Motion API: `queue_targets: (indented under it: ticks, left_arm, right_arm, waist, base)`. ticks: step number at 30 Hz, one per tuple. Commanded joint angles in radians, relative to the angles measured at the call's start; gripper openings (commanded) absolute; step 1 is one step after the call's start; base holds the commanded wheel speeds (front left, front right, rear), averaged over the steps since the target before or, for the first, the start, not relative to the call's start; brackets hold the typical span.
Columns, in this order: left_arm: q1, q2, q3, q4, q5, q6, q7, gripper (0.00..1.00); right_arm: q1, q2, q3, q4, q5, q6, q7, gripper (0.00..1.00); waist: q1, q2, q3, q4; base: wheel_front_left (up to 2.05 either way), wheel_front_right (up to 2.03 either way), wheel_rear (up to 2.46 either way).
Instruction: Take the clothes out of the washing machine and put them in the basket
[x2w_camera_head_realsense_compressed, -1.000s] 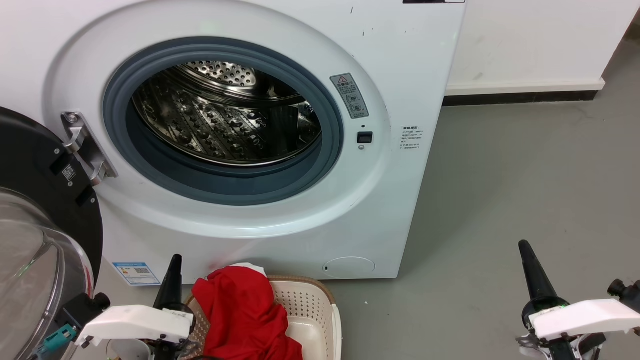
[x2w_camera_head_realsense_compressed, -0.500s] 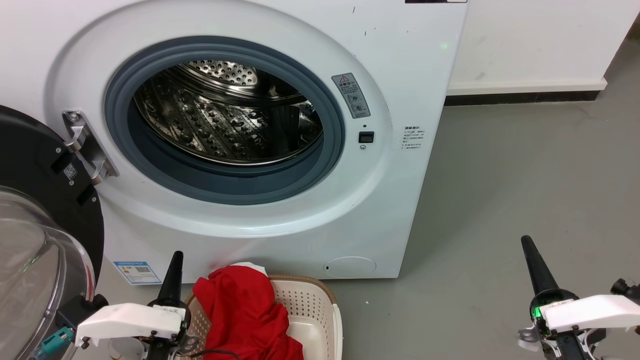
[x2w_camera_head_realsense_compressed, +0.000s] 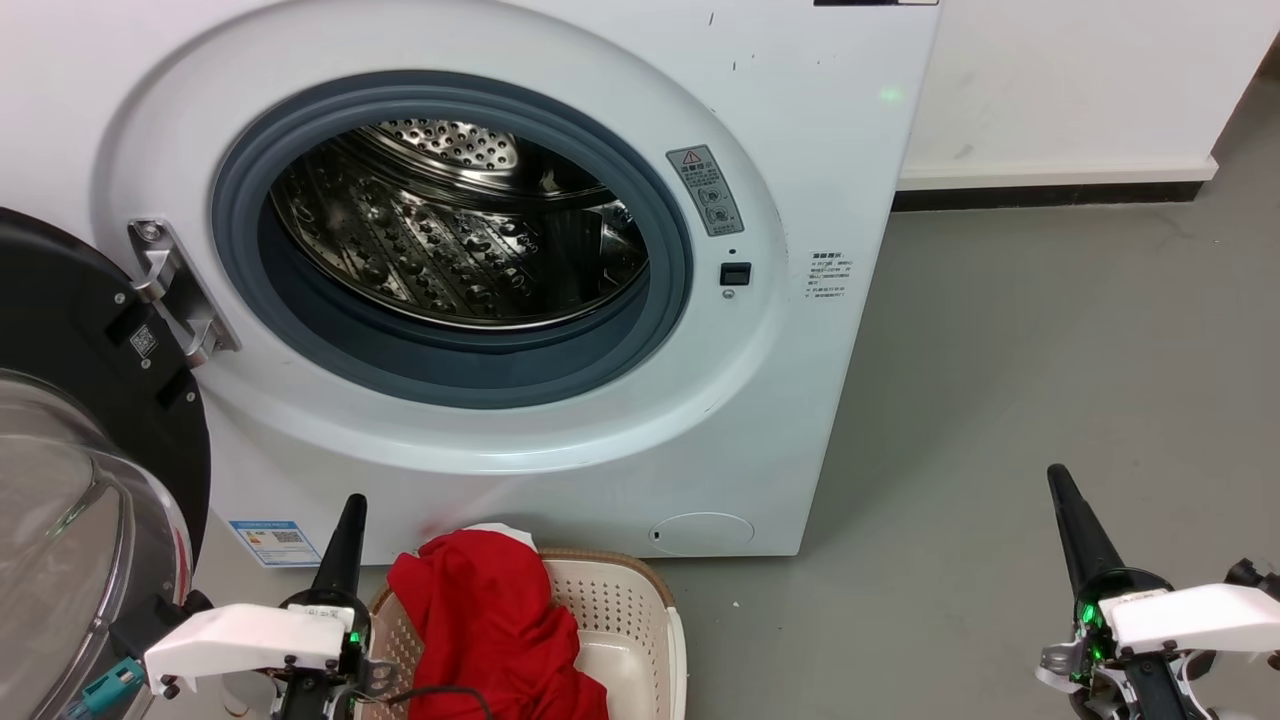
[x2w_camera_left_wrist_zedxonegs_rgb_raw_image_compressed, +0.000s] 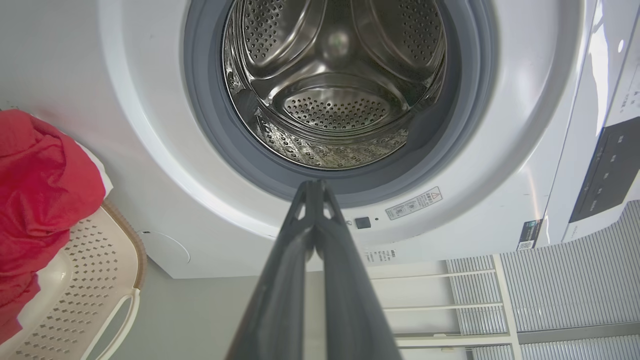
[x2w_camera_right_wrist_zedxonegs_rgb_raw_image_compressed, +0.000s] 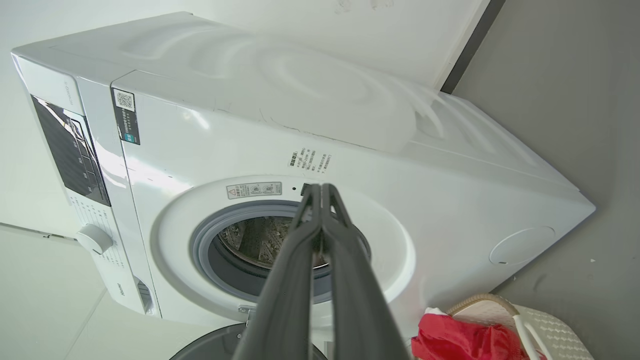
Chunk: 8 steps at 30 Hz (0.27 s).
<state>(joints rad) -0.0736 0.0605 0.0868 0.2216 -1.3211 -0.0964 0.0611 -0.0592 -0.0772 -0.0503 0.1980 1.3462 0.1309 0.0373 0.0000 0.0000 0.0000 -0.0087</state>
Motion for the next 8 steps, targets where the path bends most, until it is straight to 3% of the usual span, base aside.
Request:
queue_targets:
  ticks: [1, 8]
  left_arm:
    - [-0.022, -0.001, 0.006, -0.001, -0.021, -0.005, 0.006, 0.0]
    - [-0.026, -0.003, 0.011, 0.005, -0.089, -0.013, 0.018, 0.0]
  right_arm:
    - [-0.021, -0.004, -0.003, 0.001, 0.025, 0.0, 0.005, 0.0]
    - [-0.031, -0.003, -0.01, 0.012, 0.093, 0.0, 0.016, 0.0]
  waist:
    - [0.0, 0.0, 0.0, 0.0]
    - [0.0, 0.0, 0.001, 0.002]
  base:
    - [0.0, 0.0, 0.0]
    - [0.0, 0.0, 0.0]
